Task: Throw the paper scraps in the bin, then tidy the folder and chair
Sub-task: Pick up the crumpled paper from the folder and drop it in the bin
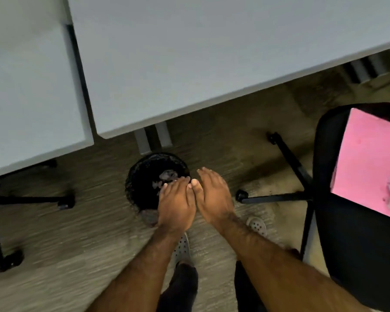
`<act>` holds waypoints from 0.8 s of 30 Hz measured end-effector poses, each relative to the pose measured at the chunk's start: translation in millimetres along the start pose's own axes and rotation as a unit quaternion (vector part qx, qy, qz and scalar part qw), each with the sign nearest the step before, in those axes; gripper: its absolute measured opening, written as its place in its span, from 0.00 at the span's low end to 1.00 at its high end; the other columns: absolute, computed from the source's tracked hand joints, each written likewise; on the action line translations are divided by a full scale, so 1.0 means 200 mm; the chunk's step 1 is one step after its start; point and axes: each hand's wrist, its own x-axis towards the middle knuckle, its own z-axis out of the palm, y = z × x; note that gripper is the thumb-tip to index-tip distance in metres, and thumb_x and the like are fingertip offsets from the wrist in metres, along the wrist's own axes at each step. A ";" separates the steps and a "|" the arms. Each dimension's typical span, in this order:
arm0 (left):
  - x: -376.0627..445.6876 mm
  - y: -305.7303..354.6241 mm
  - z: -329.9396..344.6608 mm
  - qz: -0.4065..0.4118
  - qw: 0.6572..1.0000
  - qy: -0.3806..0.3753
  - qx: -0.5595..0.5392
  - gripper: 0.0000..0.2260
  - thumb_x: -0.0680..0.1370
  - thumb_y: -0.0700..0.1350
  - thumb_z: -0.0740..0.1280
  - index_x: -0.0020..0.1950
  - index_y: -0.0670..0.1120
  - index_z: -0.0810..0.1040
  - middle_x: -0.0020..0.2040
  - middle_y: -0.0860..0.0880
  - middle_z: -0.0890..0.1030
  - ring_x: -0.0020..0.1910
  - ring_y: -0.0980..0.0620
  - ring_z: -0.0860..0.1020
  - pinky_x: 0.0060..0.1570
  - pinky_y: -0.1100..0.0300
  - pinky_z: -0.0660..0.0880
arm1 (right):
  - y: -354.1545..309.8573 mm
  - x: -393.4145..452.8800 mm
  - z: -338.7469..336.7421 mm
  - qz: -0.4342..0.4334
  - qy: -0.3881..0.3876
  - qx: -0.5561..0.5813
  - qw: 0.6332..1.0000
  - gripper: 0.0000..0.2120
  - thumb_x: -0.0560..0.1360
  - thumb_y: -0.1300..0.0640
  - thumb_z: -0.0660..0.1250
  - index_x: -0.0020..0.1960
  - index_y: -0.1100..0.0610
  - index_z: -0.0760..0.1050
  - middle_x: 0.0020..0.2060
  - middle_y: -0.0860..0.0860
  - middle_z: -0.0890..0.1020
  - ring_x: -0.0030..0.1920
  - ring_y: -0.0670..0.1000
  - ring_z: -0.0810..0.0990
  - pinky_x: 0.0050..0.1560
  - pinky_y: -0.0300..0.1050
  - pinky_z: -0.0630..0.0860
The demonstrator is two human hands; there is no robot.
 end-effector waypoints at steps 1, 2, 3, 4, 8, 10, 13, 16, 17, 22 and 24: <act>-0.01 0.08 -0.03 0.012 1.000 0.000 0.000 0.21 0.82 0.48 0.48 0.67 0.45 0.74 0.67 0.47 0.76 0.68 0.50 0.71 0.72 0.50 0.58 | 0.01 -0.03 -0.09 0.004 0.019 0.008 1.000 0.24 0.81 0.45 0.52 0.70 0.58 0.68 0.71 0.55 0.70 0.72 0.55 0.65 0.72 0.53 0.60; -0.03 0.17 -0.06 0.026 1.000 -0.002 0.000 0.22 0.81 0.49 0.47 0.68 0.45 0.73 0.68 0.48 0.75 0.68 0.51 0.70 0.72 0.51 0.57 | 0.02 -0.07 -0.18 0.007 0.039 0.017 0.999 0.25 0.81 0.44 0.51 0.70 0.58 0.68 0.70 0.55 0.71 0.72 0.54 0.65 0.72 0.53 0.60; -0.03 0.26 -0.08 0.044 0.999 -0.007 -0.001 0.24 0.80 0.50 0.46 0.68 0.45 0.73 0.69 0.48 0.75 0.69 0.51 0.69 0.72 0.51 0.57 | 0.03 -0.10 -0.26 0.010 0.059 0.025 0.998 0.26 0.81 0.43 0.50 0.70 0.58 0.69 0.70 0.55 0.71 0.72 0.54 0.65 0.72 0.53 0.60; -0.04 0.35 -0.10 0.065 0.998 -0.011 0.000 0.24 0.80 0.51 0.46 0.68 0.45 0.73 0.69 0.48 0.74 0.69 0.52 0.69 0.73 0.52 0.56 | 0.05 -0.13 -0.35 0.017 0.078 0.028 0.996 0.28 0.80 0.42 0.48 0.70 0.58 0.69 0.70 0.54 0.71 0.72 0.53 0.65 0.72 0.52 0.60; -0.02 0.71 -0.14 0.159 0.987 -0.009 -0.003 0.23 0.80 0.52 0.49 0.68 0.46 0.73 0.69 0.48 0.75 0.69 0.52 0.69 0.73 0.51 0.56 | 0.21 -0.26 -0.67 0.064 0.148 0.036 0.986 0.31 0.79 0.38 0.45 0.70 0.55 0.69 0.70 0.52 0.72 0.72 0.50 0.65 0.73 0.48 0.60; 0.00 0.89 -0.13 0.192 0.981 -0.003 -0.016 0.22 0.80 0.52 0.51 0.68 0.46 0.73 0.68 0.48 0.75 0.69 0.51 0.69 0.74 0.51 0.57 | 0.32 -0.33 -0.81 0.092 0.186 0.040 0.978 0.30 0.79 0.39 0.47 0.70 0.55 0.70 0.70 0.52 0.72 0.71 0.50 0.66 0.72 0.47 0.60; 0.02 1.15 -0.08 0.237 0.971 0.005 -0.024 0.21 0.80 0.53 0.53 0.68 0.46 0.73 0.67 0.47 0.76 0.69 0.51 0.70 0.73 0.52 0.57 | 0.50 -0.45 -0.99 0.145 0.229 0.045 0.961 0.34 0.78 0.34 0.42 0.70 0.53 0.68 0.71 0.51 0.70 0.72 0.49 0.65 0.71 0.44 0.59; 0.04 1.37 -0.01 0.286 0.958 -0.005 -0.022 0.19 0.80 0.51 0.57 0.68 0.45 0.73 0.68 0.46 0.76 0.69 0.50 0.71 0.73 0.51 0.58 | 0.71 -0.56 -1.13 0.193 0.264 0.047 0.944 0.36 0.76 0.31 0.40 0.72 0.52 0.65 0.72 0.51 0.68 0.72 0.50 0.63 0.71 0.46 0.59; 0.05 1.43 0.03 0.297 0.955 -0.017 -0.018 0.19 0.80 0.51 0.58 0.69 0.45 0.72 0.68 0.46 0.75 0.69 0.50 0.70 0.74 0.51 0.57 | 0.78 -0.58 -1.17 0.213 0.267 0.045 0.939 0.36 0.76 0.31 0.40 0.73 0.51 0.64 0.73 0.51 0.67 0.73 0.50 0.62 0.71 0.47 0.58; 0.10 1.71 0.22 0.345 0.935 -0.079 0.029 0.24 0.80 0.53 0.59 0.75 0.47 0.63 0.74 0.46 0.67 0.73 0.48 0.63 0.74 0.53 0.53 | 1.12 -0.67 -1.32 0.287 0.286 0.028 0.914 0.36 0.76 0.32 0.49 0.75 0.54 0.59 0.75 0.54 0.63 0.75 0.54 0.59 0.72 0.55 0.61; 0.15 1.80 0.30 0.360 0.927 -0.090 0.058 0.26 0.79 0.54 0.58 0.76 0.49 0.59 0.77 0.46 0.62 0.75 0.47 0.60 0.74 0.53 0.52 | 1.23 -0.68 -1.36 0.310 0.283 0.012 0.908 0.38 0.74 0.32 0.54 0.76 0.54 0.57 0.76 0.55 0.60 0.75 0.55 0.58 0.73 0.55 0.60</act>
